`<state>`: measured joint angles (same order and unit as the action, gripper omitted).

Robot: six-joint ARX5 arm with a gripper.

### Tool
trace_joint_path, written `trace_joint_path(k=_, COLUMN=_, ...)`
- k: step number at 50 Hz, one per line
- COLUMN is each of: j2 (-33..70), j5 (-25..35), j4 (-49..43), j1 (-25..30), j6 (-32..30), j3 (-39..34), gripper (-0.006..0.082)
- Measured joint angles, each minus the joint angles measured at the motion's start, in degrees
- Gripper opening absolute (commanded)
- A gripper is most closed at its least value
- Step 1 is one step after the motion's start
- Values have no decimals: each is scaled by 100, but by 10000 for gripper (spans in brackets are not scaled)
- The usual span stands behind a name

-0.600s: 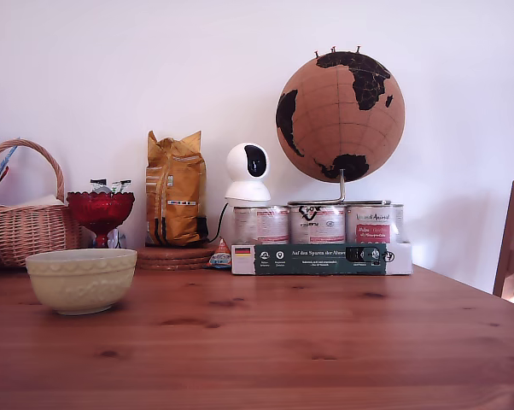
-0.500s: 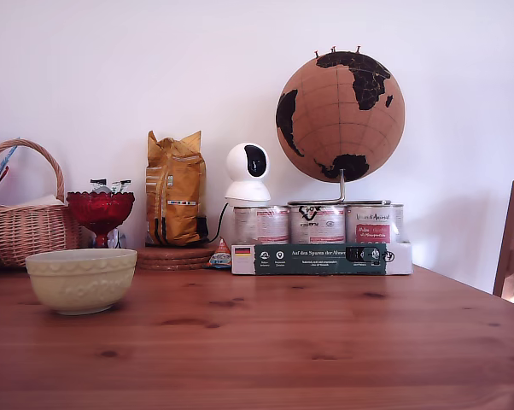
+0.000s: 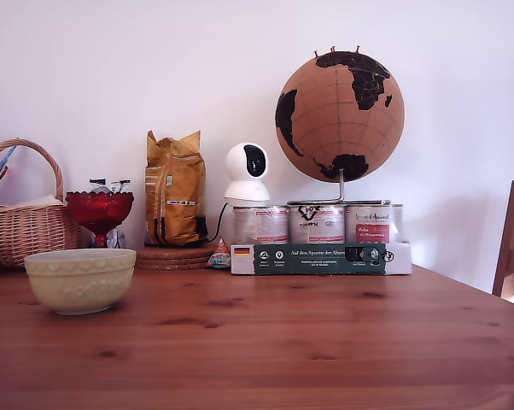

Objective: Pick the grey coffee capsule and place it inside the green bowl

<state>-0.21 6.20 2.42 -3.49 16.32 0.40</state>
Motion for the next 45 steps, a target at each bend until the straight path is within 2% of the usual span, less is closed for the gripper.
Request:
trace_joint_path(k=5, j2=0, j5=-90, j4=286, j1=0, j6=396, j3=0, gripper=-16)
trace_joint_path(k=16, j2=153, j5=-638, j4=-267, j1=0, j6=568, j3=0, gripper=-18)
trace_joint_path(k=21, j2=662, j5=-678, j4=-505, j1=0, j6=568, j3=0, gripper=-18)
trace_joint_path(k=30, j2=1735, j5=-686, j4=-345, j1=0, j6=356, j3=0, gripper=6)
trace_joint_path(k=33, j2=2100, j5=-686, j4=-125, j1=0, j6=236, j3=0, gripper=80)
trace_joint_path(k=39, j2=2870, j5=-776, j4=577, j1=0, j6=-42, j3=0, gripper=427)
trace_joint_path(k=41, j2=3139, j5=-791, j4=859, j1=0, j6=-177, j3=0, gripper=481)
trace_joint_path(k=45, j2=3674, j5=-898, j4=1370, j1=0, j6=-492, j3=0, gripper=491)
